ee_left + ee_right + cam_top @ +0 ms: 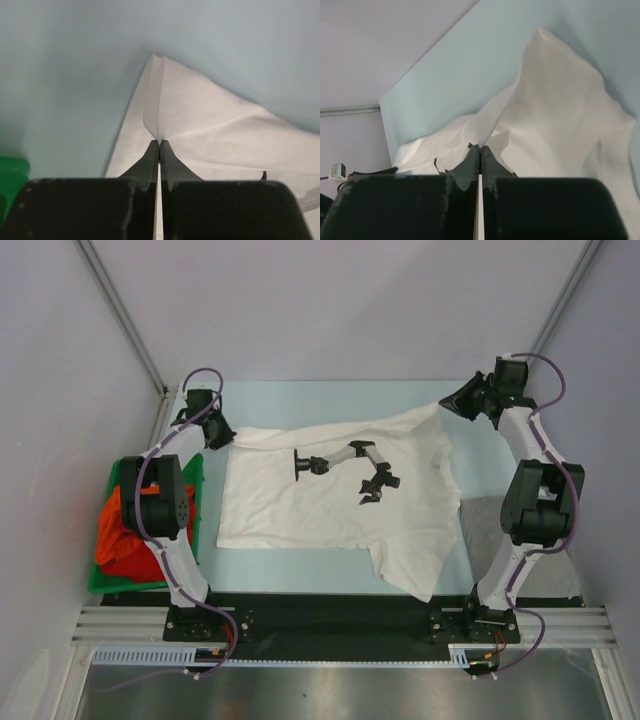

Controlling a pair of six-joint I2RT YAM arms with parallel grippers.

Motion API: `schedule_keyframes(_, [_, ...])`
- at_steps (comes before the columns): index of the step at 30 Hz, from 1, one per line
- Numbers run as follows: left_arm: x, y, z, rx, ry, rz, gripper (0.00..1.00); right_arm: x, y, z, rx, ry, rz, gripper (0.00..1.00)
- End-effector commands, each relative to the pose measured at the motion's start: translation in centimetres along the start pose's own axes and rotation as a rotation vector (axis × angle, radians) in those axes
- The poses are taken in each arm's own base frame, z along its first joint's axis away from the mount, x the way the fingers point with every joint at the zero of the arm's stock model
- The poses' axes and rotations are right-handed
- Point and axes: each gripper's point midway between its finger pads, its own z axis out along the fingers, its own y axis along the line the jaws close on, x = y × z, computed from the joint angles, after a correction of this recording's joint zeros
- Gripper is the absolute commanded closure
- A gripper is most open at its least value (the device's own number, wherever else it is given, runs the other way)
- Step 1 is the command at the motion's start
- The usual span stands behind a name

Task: Fold and stack the t-shirts
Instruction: Fold the tshirt

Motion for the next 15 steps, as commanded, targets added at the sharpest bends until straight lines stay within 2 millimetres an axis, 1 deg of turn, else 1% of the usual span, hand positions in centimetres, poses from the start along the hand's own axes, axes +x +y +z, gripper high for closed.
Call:
schedule_keyframes(1, [-0.2,-0.6,-2.9,0.014,0.07,0.004,1.0,1.8,-0.6,-4.3,0.053,0.036,0.057,1.0])
schedule_keyframes(2, [-0.5,-0.4,-3.0,0.006,0.071,0.021,1.0,2.7,-0.9,-4.7,0.055,0.063,0.076,1.0])
schedule_keyframes(3, [-0.4,-0.4,-3.1,0.004,0.081,0.029,1.0,3.3,-1.0,-4.9,0.054,0.08,0.082,1.0])
schedule_keyframes(4, [0.5,0.4,-3.0,-0.023,0.125,0.034,1.0,3.7,-0.9,-5.2,0.048,0.092,0.084,1.0])
schedule_keyframes(5, [0.1,0.5,-3.0,-0.029,0.128,0.044,1.0,4.8,-1.6,-5.3,0.059,0.121,0.083,1.0])
schedule_keyframes(7, [0.8,1.3,-3.0,-0.055,0.171,0.05,1.0,5.5,-1.5,-6.0,0.058,0.125,0.068,1.0])
schedule_keyframes(8, [0.9,1.7,-3.1,-0.065,0.177,0.05,1.0,6.0,-1.8,-6.1,0.061,0.134,0.07,1.0])
schedule_keyframes(12, [1.3,2.3,-3.2,-0.071,0.197,0.066,1.0,6.4,-2.1,-7.1,0.069,0.132,0.038,1.0])
schedule_keyframes(15, [2.9,2.1,-3.2,-0.038,0.255,0.066,1.0,6.2,-2.6,-7.8,0.081,0.123,0.024,1.0])
